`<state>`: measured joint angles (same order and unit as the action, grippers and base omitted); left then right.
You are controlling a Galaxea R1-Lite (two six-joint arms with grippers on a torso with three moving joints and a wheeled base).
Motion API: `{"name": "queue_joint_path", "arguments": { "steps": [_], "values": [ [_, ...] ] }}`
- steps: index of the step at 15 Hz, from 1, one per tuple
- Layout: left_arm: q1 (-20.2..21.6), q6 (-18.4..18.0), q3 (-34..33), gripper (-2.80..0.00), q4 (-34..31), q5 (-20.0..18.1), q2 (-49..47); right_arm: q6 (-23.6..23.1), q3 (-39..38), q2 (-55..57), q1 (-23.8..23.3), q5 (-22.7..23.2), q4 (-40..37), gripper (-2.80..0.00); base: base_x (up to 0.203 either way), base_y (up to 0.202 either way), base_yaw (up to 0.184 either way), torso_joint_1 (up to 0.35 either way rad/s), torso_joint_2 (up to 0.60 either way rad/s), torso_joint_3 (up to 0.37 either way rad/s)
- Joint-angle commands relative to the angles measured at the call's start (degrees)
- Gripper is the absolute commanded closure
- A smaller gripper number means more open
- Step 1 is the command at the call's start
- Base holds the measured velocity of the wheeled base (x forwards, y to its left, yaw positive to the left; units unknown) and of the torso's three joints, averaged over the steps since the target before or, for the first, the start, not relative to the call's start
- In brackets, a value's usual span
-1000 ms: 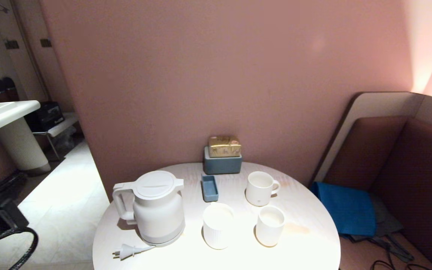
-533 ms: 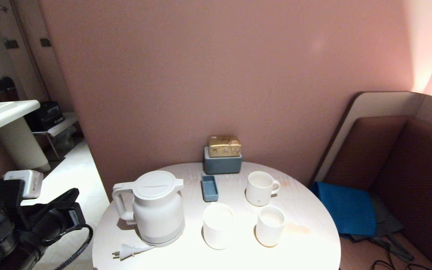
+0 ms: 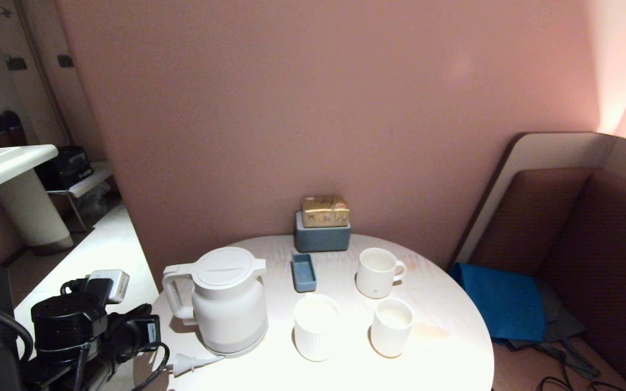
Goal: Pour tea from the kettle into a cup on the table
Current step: Pick up the kettle
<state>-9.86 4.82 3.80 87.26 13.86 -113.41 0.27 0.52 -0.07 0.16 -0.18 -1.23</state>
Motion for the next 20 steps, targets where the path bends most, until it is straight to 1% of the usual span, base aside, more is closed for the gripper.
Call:
{"name": "queue_joint_path", "arguments": {
  "steps": [1, 3, 4, 5, 8, 11, 16, 20],
  "values": [
    [-0.07, 0.39, 1.03, 0.0, 2.69, 0.0, -1.8, 0.0, 0.0, 0.07, 0.02, 0.01, 0.0, 0.0, 0.0, 0.0, 0.0, 0.0, 0.0, 0.0],
    [-0.07, 1.49, 1.28, 0.0, 2.69, -0.06, -1.47, 0.0, 0.0, 0.07, 0.02, 0.01, 0.0, 0.0, 0.0, 0.0, 0.0, 0.0, 0.0, 0.0],
    [-0.07, 1.51, 1.38, -0.96, 2.69, -0.06, -1.29, 0.0, 0.0, 0.07, 0.02, 0.01, 0.0, 0.0, 0.0, 0.0, 0.0, 0.0, 0.0, 0.0],
    [-0.07, 1.51, 1.38, -2.8, 2.69, -0.06, -0.94, 0.0, 0.0, 0.07, 0.02, 0.01, 0.0, 0.0, 0.0, 0.0, 0.0, 0.0, 0.0, 0.0],
    [-0.07, 1.49, 1.69, -2.8, 2.69, -0.06, -0.94, 0.0, 0.0, 0.07, 0.02, 0.01, 0.0, 0.0, 0.0, 0.0, 0.0, 0.0, 0.0, 0.0],
    [-0.07, 1.42, 3.76, -2.8, 2.69, -0.14, -0.97, 0.0, 0.0, 0.07, 0.02, 0.01, 0.0, 0.0, 0.0, 0.0, 0.0, 0.0, 0.0, 0.0],
    [-0.07, 1.42, 2.09, -2.8, 2.69, -0.41, -0.93, 0.0, 0.0, 0.07, 0.02, 0.01, 0.0, 0.0, 0.0, 0.0, 0.0, 0.0, 0.0, 0.0],
    [-0.05, 1.42, 2.79, -2.8, 2.69, -0.36, -2.03, 0.0, 0.0, 0.07, 0.02, 0.01, 0.0, 0.0, 0.0, 0.0, 0.0, 0.0, 0.0, 0.0]
  ]
}}
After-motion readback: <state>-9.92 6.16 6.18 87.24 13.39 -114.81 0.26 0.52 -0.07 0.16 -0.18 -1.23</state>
